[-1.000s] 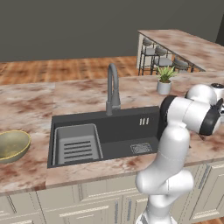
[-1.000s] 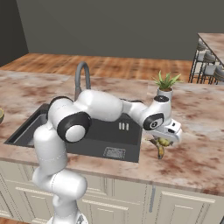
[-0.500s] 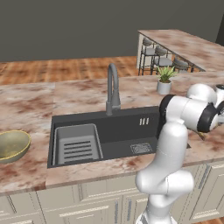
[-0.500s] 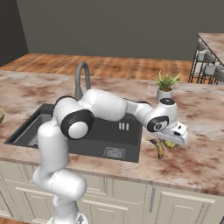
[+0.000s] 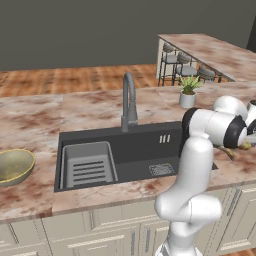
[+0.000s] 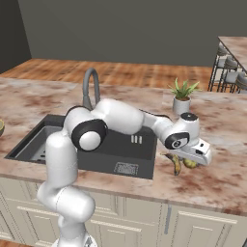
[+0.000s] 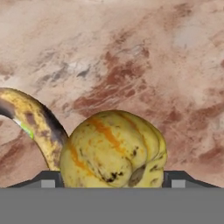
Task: Remove the squash and banana from the sink. Then move the bowl and cup from the counter to the sink for washing.
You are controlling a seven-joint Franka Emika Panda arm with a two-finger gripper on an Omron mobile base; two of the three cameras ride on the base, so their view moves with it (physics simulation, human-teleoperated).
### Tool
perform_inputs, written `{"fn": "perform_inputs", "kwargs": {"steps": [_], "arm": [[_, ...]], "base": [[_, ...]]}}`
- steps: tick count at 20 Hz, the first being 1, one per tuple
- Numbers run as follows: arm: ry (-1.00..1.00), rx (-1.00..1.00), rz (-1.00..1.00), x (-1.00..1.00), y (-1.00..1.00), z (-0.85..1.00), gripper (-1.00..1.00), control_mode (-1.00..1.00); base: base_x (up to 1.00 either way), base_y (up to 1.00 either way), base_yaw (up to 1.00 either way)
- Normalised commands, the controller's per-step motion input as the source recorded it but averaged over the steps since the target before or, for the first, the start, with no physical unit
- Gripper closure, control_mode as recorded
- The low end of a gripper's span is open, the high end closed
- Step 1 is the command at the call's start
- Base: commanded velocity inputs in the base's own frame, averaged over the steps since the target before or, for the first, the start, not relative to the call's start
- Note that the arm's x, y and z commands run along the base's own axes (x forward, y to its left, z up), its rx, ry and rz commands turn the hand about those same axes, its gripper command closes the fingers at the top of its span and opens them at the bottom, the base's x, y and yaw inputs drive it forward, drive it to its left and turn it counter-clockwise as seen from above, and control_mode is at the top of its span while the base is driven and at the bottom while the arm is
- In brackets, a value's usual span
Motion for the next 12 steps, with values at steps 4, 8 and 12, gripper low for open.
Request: {"fn": "perform_inputs", "kwargs": {"steps": [4, 8, 12], "arm": [[0.00, 0.00, 0.00, 0.00, -0.05, -0.23, 1.00, -1.00], [0.01, 0.00, 0.00, 0.03, -0.04, -0.26, 1.00, -1.00], [0.04, 0.00, 0.00, 0.12, -0.14, -0.20, 1.00, -1.00]], "base": [[0.00, 0.00, 0.00], [0.00, 0.00, 0.00], [0.00, 0.00, 0.00]]}}
